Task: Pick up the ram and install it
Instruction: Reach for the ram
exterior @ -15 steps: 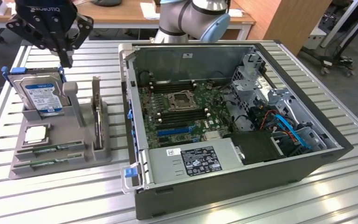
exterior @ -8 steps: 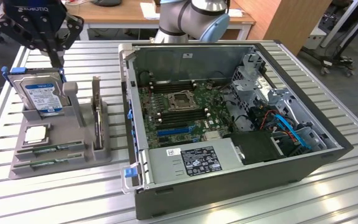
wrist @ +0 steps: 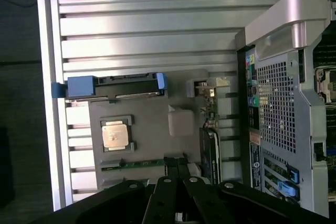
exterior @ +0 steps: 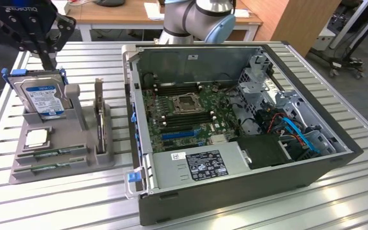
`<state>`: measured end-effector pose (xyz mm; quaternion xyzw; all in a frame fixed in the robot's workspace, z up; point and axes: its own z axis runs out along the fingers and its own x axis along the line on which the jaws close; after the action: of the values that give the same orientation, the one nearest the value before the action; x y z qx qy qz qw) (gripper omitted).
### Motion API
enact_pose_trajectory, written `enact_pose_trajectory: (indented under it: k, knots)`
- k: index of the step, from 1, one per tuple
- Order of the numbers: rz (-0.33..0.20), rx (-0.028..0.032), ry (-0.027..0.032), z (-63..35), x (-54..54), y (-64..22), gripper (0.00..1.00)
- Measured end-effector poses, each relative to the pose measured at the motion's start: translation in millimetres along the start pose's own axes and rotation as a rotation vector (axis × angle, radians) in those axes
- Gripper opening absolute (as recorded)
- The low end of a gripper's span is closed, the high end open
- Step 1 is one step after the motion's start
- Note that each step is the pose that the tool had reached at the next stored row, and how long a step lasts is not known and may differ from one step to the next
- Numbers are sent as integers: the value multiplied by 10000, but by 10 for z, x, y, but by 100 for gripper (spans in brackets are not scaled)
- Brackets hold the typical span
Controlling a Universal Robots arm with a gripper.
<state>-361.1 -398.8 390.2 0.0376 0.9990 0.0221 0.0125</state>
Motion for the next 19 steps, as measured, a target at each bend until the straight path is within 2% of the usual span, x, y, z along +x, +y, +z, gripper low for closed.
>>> enact_pose_trajectory:
  k: [11,19]
  knots:
    - [1,1,0,-1,228,-17,9]
    - [1,0,0,-1,240,-19,9]
